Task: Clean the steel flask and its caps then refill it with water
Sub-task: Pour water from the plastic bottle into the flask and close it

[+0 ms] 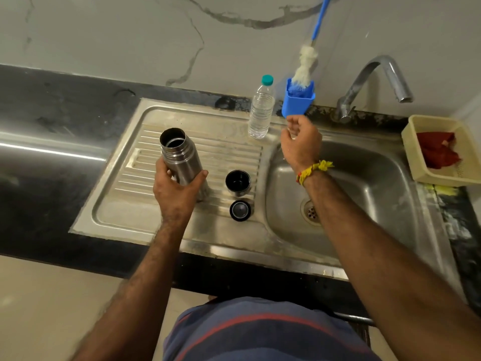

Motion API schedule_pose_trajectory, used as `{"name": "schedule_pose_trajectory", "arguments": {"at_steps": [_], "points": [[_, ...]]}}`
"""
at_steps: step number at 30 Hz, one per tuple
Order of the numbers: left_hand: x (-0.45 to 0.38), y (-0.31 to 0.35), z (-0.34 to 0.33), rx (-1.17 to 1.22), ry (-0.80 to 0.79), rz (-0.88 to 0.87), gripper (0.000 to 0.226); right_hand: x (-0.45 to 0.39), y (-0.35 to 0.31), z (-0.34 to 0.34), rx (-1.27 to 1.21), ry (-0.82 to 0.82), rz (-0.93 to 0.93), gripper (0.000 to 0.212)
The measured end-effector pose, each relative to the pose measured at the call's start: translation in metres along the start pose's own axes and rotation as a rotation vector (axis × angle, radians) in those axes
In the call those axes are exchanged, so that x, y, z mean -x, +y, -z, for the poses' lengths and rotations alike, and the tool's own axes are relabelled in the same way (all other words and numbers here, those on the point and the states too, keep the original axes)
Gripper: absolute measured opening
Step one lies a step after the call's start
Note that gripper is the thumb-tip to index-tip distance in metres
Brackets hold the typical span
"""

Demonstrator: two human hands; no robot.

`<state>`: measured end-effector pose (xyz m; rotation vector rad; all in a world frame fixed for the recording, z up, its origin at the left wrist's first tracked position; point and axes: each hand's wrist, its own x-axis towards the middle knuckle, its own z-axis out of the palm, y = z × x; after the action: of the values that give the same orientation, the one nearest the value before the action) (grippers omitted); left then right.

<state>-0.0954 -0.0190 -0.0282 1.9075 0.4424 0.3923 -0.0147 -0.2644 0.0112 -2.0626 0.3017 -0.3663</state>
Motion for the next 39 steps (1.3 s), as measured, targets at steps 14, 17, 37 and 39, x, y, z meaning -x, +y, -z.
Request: {"name": "schedule_pose_trajectory", "arguments": {"at_steps": [14,17,37,39], "points": [[0.006,0.033,0.008,-0.081,0.133,-0.259,0.124,-0.110,-0.046,-0.051,0.458,-0.245,0.195,0.051],[0.003,0.046,0.009,-0.121,0.196,-0.360,0.123,-0.109,-0.043,-0.047,0.520,-0.201,0.235,0.049],[0.072,0.115,-0.095,0.098,-0.604,-0.308,0.091,0.065,-0.073,0.098,0.229,0.024,0.380,0.032],[0.073,0.110,-0.095,0.105,-0.633,-0.305,0.077,0.072,-0.071,0.109,0.218,-0.016,0.399,0.028]]}}
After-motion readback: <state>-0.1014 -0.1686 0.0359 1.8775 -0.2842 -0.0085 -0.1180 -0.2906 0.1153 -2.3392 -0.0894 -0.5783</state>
